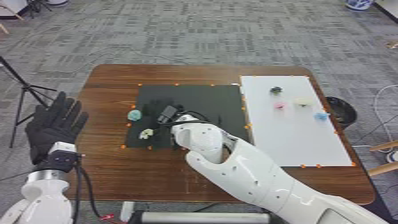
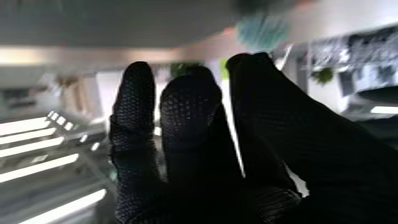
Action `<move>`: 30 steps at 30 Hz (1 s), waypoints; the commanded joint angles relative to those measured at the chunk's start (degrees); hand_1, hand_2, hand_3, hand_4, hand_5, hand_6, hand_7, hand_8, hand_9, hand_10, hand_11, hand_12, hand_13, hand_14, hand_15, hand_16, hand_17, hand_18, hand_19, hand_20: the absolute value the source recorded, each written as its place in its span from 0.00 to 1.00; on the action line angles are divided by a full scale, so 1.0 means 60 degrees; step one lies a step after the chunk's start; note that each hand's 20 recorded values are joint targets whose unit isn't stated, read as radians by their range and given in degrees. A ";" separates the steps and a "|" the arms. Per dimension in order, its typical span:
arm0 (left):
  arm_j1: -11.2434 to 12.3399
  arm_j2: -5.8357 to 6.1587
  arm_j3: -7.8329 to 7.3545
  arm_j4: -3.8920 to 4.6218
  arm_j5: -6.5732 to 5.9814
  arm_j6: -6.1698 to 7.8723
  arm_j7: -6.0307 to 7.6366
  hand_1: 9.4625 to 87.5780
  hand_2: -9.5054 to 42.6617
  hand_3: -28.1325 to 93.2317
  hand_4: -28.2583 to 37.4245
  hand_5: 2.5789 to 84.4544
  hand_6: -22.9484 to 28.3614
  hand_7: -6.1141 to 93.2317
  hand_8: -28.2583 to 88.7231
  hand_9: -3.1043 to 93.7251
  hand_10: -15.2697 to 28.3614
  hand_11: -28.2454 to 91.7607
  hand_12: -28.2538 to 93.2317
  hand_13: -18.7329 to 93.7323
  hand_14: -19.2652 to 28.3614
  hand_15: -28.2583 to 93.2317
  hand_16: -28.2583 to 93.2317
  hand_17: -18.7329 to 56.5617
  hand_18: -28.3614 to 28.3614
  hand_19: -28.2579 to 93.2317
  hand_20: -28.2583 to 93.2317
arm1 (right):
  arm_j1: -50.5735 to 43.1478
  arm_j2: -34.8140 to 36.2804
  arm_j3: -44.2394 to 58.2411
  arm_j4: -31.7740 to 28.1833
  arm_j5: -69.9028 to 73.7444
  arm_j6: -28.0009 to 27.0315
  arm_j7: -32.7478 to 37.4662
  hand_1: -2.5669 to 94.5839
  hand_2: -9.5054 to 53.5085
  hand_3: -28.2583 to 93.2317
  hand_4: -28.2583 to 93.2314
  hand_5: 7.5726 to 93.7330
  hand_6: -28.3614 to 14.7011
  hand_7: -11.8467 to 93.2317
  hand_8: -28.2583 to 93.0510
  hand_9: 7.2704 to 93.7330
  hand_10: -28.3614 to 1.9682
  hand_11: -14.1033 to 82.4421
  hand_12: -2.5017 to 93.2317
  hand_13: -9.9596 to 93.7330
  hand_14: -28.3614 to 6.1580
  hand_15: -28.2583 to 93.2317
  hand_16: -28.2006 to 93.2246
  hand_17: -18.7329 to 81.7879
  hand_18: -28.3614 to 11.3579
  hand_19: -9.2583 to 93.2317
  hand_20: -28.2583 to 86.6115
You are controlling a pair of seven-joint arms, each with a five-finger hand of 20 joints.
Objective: Arrange flowers
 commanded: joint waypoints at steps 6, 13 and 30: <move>-0.0209 0.0202 -0.0118 0.0109 0.0180 0.0627 -0.0420 0.16 0.54 0.77 0.00 0.42 0.56 0.15 0.16 0.30 0.62 0.34 0.29 0.33 0.58 0.33 0.20 0.19 0.66 0.38 0.32 | 0.0330 -0.0012 -0.0038 -0.0402 0.0472 0.0653 0.0065 0.35 0.29 0.97 0.09 0.41 0.59 0.26 0.13 0.36 0.48 0.30 0.11 0.70 0.48 0.90 0.48 0.46 0.16 0.83 0.52; -0.0252 0.0335 -0.0171 -0.0198 -0.0687 0.1697 0.0339 0.23 0.57 0.67 0.00 0.40 0.57 0.14 0.17 0.28 0.62 0.34 0.29 0.31 0.56 0.32 0.21 0.17 0.64 0.37 0.32 | 0.0967 -0.0413 0.0294 -0.0116 0.0238 -0.0524 -0.1040 0.33 0.32 0.98 0.10 0.38 0.57 0.24 0.14 0.35 0.48 0.29 0.11 0.68 0.44 0.91 0.48 0.45 0.15 0.83 0.52; -0.0309 0.0503 0.0202 -0.0201 -0.0958 0.1447 0.0843 0.22 0.61 0.66 0.00 0.40 0.57 0.16 0.17 0.28 0.62 0.37 0.28 0.30 0.57 0.34 0.20 0.17 0.64 0.39 0.32 | 0.1561 -0.1626 0.0919 0.1009 -0.1637 -0.3667 -0.2806 0.12 0.39 0.88 0.05 0.28 0.55 0.19 0.16 0.25 0.51 0.27 0.09 0.63 0.35 0.93 0.47 0.42 0.12 0.82 0.54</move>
